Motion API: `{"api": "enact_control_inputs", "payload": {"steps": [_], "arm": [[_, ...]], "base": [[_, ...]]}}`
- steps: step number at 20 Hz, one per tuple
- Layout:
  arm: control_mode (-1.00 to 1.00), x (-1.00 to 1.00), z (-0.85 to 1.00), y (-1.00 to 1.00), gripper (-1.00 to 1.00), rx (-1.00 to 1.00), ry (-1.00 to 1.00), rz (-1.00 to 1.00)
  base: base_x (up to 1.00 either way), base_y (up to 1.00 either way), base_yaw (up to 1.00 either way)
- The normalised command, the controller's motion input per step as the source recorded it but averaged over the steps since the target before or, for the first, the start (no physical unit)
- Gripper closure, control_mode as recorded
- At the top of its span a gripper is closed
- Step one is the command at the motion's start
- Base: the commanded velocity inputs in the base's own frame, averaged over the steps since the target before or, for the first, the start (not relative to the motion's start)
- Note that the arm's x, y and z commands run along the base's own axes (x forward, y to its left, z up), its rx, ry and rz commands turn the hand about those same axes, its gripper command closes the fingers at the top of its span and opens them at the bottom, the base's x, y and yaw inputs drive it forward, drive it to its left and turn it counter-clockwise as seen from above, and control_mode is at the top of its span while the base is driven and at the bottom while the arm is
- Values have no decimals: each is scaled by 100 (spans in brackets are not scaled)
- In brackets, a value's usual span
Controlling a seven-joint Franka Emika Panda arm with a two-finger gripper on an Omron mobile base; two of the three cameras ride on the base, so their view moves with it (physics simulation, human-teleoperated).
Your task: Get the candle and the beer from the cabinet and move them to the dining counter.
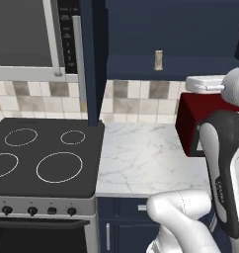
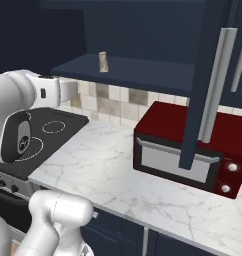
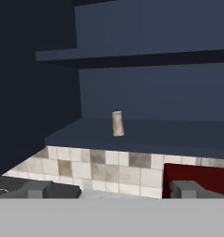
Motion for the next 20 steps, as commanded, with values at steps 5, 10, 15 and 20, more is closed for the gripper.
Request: {"api": "enact_control_inputs", "payload": {"steps": [5, 10, 15, 20], "arm": [[-100, 22, 0, -3, -100, 0, -1, 0], [-100, 20, -2, -9, -100, 0, -6, 0], [-100, 19, -1, -2, -100, 0, -4, 0], [-100, 28, -5, -1, -100, 0, 0, 3]], "base": [[0, 0, 0], [0, 0, 0], [0, 0, 0], [0, 0, 0]]}}
